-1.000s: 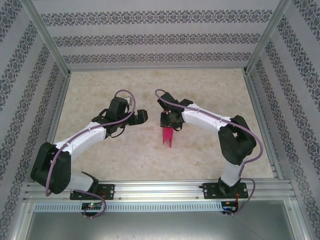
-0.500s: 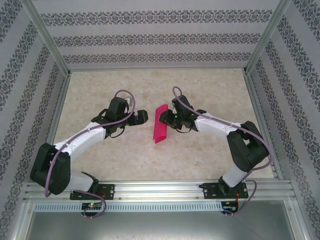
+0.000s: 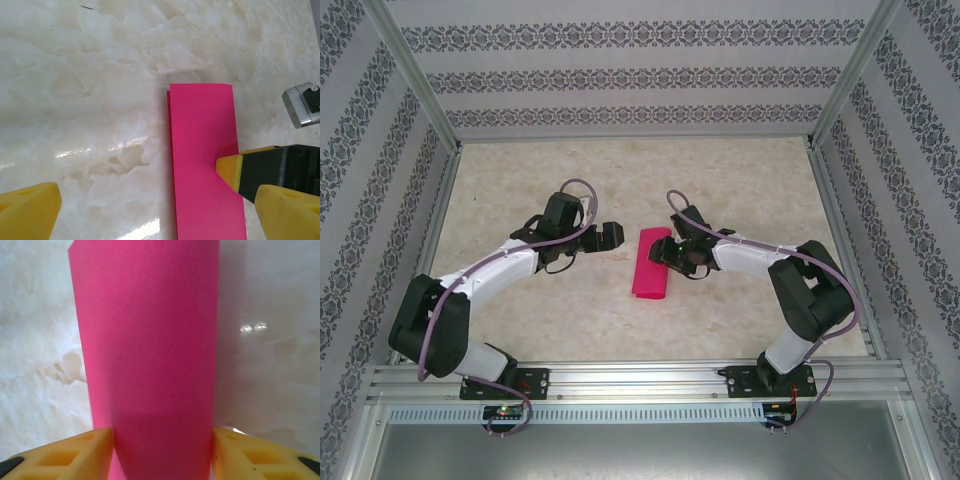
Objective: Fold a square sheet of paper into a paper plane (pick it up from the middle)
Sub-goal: Fold the square sheet of paper in half at the center of the table.
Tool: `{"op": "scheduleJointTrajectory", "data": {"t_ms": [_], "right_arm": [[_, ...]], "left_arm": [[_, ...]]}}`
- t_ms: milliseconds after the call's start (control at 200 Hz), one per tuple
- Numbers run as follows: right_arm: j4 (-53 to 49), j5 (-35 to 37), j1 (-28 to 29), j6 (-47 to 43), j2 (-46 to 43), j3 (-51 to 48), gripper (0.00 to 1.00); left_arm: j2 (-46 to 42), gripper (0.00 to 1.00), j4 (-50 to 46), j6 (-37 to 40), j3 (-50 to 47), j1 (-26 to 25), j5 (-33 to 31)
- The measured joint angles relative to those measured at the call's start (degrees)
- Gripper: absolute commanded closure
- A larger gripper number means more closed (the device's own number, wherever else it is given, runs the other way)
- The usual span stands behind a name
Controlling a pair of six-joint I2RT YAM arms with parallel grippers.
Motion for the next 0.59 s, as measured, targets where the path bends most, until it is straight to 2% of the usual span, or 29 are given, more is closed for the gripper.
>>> {"op": "scheduleJointTrajectory", "data": {"t_ms": [230, 594], "right_arm": [[-1.99, 0.04, -2.29, -2.29, 0.0, 0.0, 0.35], [-6.97, -1.33, -3.61, -7.1, 0.0, 0.35, 0.32]], "left_arm": [[1.2, 0.0, 0.0, 0.02, 0.59, -0.13, 0.74], [4.17, 0.0, 0.2, 0.02, 1.97, -0.44, 1.79]]}}
